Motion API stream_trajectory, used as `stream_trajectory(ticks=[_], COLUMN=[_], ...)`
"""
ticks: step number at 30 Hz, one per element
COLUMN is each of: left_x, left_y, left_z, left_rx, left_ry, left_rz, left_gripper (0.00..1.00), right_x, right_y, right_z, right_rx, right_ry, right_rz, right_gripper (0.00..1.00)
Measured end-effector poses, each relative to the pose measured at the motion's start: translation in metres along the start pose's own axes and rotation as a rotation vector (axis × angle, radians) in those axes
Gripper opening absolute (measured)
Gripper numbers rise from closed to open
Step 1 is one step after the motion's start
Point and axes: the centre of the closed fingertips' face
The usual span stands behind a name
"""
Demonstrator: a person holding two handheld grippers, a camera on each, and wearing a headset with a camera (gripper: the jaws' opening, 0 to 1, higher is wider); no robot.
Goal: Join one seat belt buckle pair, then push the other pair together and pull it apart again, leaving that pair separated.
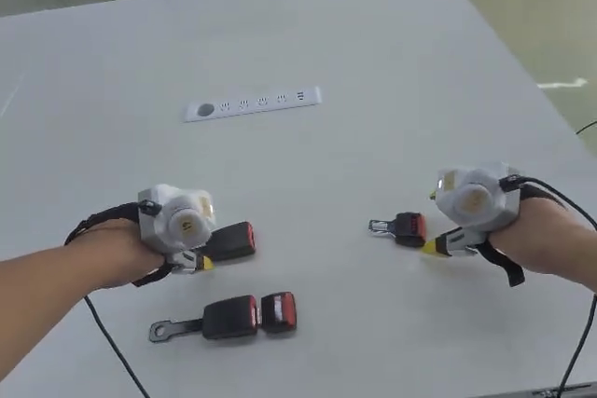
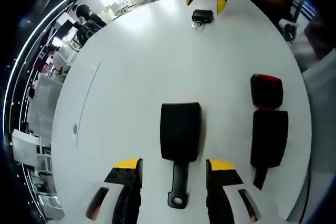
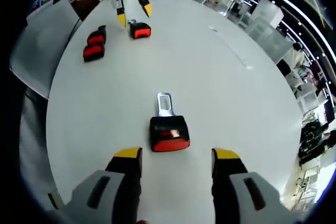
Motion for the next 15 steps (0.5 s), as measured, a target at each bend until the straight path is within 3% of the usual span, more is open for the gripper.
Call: stream_trajectory(ticks=[2,4,7,10,13,15], left_x=[-0.016,-0.028,-0.046,-0.053,-0.058,-0.063], left_y=[-0.001,0.0,-0.013,-0.027,-0.038,-0.041], left_z=[0.005,0.012,0.03,0.052,0.072,0.079], left_rx=[-0.007,-0.054,-0.152,-0.264,-0.312,-0.348], left_ry=[0.021,0.028,0.037,0.034,0.043,0.048], left_rz=[0.022,0.065,0.11,0.136,0.154,0.168], left_gripper=[0.53,0.54,0.56,0.59,0.65,0.68], right_x=[-0.007,-0.016,-0.023,-0.023,-0.027,-0.033], right_y=[-0.001,0.005,0.009,0.013,0.021,0.025], right_z=[-0.009,-0.02,-0.039,-0.053,-0.067,-0.072], right_rx=[0.028,0.044,0.072,0.103,0.121,0.121], right_ry=[-0.005,-0.01,-0.009,-0.007,-0.011,-0.011], right_rz=[0.014,0.051,0.093,0.115,0.131,0.145], right_gripper=[0.54,0.56,0.6,0.66,0.7,0.73])
Point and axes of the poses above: the centre of the closed fingertips' face, and the gripper's own axes: x roughly forward along the fingers, z roughly to its right, y roughly out of its top, and after that the axes turned 2 degrees about -z, right-handed
